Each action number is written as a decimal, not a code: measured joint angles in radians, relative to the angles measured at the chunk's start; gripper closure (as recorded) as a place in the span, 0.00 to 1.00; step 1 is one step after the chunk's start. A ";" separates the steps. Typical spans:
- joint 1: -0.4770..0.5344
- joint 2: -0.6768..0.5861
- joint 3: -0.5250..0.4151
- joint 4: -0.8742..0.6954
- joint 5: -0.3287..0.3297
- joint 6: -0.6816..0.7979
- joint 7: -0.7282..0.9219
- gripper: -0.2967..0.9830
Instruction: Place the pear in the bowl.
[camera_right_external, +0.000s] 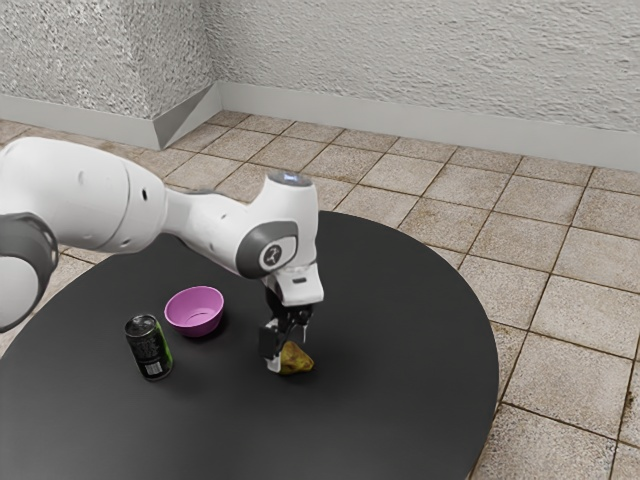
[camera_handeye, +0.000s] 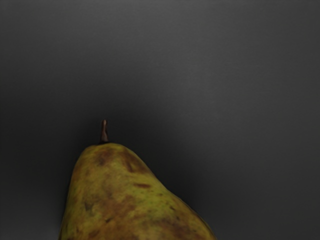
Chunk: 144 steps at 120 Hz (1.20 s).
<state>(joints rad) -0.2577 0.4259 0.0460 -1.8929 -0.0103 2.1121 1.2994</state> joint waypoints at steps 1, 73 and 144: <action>0.000 0.000 0.000 0.000 0.000 0.001 0.000 0.23; 0.000 0.033 0.000 0.004 0.002 0.067 -0.002 0.54; 0.012 -0.034 0.110 0.158 0.104 0.044 -0.019 0.80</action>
<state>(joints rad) -0.2460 0.3917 0.1561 -1.7350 0.0934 2.1565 1.2801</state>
